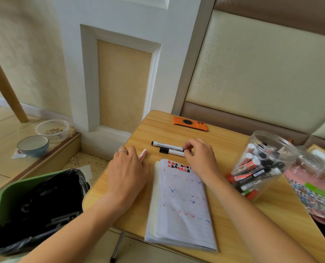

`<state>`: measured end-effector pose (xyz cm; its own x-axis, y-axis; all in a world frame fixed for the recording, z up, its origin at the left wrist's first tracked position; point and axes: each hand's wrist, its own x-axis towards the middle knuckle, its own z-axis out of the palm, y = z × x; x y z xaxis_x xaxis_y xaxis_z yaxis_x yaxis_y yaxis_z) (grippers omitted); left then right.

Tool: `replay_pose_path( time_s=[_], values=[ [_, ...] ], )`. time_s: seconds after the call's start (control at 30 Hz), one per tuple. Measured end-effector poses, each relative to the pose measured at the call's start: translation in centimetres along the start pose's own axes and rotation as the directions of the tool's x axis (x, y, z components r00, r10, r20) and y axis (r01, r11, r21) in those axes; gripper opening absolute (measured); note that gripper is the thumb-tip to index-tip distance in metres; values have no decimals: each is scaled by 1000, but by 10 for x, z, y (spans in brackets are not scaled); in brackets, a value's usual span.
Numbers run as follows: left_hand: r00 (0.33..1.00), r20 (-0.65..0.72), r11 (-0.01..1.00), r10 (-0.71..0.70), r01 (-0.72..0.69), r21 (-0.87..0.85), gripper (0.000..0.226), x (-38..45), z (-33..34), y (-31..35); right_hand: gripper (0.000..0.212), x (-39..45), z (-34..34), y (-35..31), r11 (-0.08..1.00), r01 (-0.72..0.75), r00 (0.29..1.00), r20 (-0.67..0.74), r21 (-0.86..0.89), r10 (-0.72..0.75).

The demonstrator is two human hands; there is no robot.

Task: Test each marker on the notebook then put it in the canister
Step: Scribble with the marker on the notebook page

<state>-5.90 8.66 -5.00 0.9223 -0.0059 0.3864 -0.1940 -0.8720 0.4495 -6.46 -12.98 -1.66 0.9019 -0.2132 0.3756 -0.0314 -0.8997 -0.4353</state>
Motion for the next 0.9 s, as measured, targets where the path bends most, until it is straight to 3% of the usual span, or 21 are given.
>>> replay_pose_path(
  time_s=[0.07,0.17,0.27,0.37,0.53,0.67,0.77,0.9],
  values=[
    [994,-88,996,71,-75,-39,24,-1,-2,6,7,4,8,-2,996,47,998,42,-78,-44],
    [934,-140,924,330,-349,-153,19,-9,-5,17,7,2,20,-6,989,44,996,78,-143,-33],
    [777,-83,740,624,-623,-254,13,-22,-6,26,11,0,26,-4,990,29,997,70,-140,-19],
    [655,59,651,753,-728,-214,17,-26,-3,27,19,0,29,-4,983,23,997,80,-181,-8],
    [679,105,677,727,-682,-277,15,-23,2,17,17,-7,23,-7,971,94,995,-16,-218,-100],
    [746,75,713,661,-594,-373,6,-26,3,18,11,-24,3,-13,933,276,943,-122,-232,-310],
    [850,1,737,527,-456,-499,11,-28,3,19,18,-47,-11,-13,942,314,947,-28,-118,-319],
    [891,-21,724,454,-383,-573,19,-29,1,21,26,-74,-19,-4,964,265,959,103,7,-264]
  ],
)
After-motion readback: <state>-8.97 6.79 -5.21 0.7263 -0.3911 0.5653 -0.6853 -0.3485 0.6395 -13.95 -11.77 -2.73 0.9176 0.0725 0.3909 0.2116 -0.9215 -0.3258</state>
